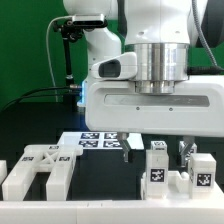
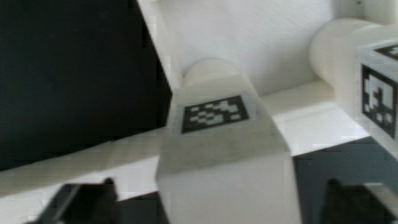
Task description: Assemble chair
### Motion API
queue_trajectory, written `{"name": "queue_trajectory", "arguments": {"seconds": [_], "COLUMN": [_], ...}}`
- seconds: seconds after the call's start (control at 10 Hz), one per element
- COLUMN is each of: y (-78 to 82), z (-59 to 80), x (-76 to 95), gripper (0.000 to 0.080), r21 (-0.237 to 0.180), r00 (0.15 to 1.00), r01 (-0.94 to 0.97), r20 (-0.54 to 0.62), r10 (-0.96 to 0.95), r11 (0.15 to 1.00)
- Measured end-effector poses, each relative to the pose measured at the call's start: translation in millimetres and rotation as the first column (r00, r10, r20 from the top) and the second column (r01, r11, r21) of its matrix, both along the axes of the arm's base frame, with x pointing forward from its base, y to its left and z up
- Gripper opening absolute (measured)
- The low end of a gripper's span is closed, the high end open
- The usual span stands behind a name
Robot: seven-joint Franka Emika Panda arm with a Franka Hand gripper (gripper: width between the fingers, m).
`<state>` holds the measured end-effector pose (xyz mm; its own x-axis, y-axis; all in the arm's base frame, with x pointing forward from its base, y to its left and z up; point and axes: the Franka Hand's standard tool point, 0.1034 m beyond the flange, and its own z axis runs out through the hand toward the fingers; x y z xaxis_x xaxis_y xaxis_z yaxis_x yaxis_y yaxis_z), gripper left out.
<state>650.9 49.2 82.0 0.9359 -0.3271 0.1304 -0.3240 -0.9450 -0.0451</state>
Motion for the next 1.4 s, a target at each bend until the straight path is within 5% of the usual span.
{"name": "queue_trajectory", "arguments": {"seconds": [0.1, 0.2, 0.3, 0.6, 0.8, 1.0, 1.1, 1.2, 1.3, 1.4], "y": [0.5, 0.7, 0.7, -2.1, -7.0, -8.2, -7.5, -7.8, -6.6, -2.7], "z": [-0.2, -0.3, -0.2, -1.3, -3.0, -3.9, -3.9, -4.1, -4.4, -3.2], "x": [-0.1, -0.1, -0.1, -0.9, -1.9, -4.4, -5.4, -5.3, -7.3, -9.9], "gripper": [0.0417, 0.0417, 0.0286, 0.0286, 0.0286, 0.0288, 0.0288, 0.0288, 0.0375, 0.056], "r21": [0.014, 0.023, 0.03, 0.058, 0.102, 0.121, 0.123, 0.124, 0.107, 0.076], "r00": [0.996, 0.988, 0.98, 0.856, 0.608, 0.313, 0.228, 0.248, 0.367, 0.515], "r01": [0.092, 0.153, 0.2, 0.517, 0.793, 0.947, 0.97, 0.965, 0.929, 0.857], "r20": [-0.001, -0.002, -0.003, -0.036, -0.082, -0.145, -0.16, -0.157, -0.145, -0.145], "r10": [-0.092, -0.153, -0.2, -0.515, -0.79, -0.939, -0.96, -0.956, -0.919, -0.845], "r11": [0.996, 0.988, 0.979, 0.854, 0.6, 0.297, 0.209, 0.231, 0.354, 0.509]}}
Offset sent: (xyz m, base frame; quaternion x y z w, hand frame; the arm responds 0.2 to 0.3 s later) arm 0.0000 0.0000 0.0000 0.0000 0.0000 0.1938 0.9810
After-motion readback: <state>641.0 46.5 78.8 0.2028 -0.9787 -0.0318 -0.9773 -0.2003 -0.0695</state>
